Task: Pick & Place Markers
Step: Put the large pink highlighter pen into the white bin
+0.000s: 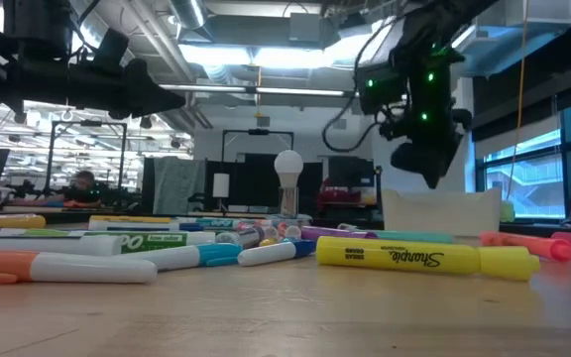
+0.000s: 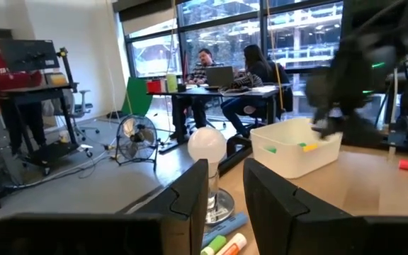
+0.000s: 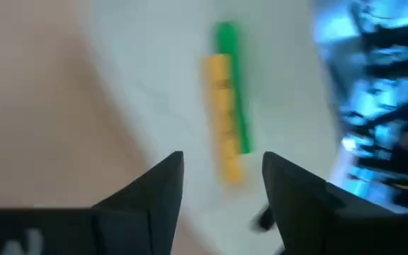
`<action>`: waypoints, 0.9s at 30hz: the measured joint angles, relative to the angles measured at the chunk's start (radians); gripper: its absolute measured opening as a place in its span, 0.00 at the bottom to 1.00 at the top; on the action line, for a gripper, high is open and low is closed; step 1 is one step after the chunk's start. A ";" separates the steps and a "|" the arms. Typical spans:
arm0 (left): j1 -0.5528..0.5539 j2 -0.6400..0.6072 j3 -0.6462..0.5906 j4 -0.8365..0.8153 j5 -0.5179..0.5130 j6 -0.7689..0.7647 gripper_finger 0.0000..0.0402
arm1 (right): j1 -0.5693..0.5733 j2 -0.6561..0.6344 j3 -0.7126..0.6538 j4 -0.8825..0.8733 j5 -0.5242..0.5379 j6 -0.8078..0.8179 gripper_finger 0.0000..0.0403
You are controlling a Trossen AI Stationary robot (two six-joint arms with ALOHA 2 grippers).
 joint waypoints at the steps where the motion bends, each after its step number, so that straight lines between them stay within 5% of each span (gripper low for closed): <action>1: 0.000 0.000 0.000 0.000 0.000 0.000 0.21 | 0.027 -0.016 0.000 -0.011 -0.030 0.037 0.48; 10: 0.000 0.000 0.000 0.000 0.038 -0.036 0.21 | 0.281 -0.123 -0.007 -0.243 -0.326 0.489 0.49; 16: 0.000 0.000 0.000 0.000 0.041 -0.054 0.21 | 0.389 -0.122 -0.148 -0.230 -0.469 0.661 0.49; 22: 0.000 0.000 0.000 0.004 0.041 -0.101 0.21 | 0.415 -0.121 -0.323 -0.200 -0.478 0.828 0.49; 27: 0.000 0.000 0.000 0.008 0.041 -0.113 0.21 | 0.415 -0.125 -0.415 -0.020 -0.525 0.811 0.49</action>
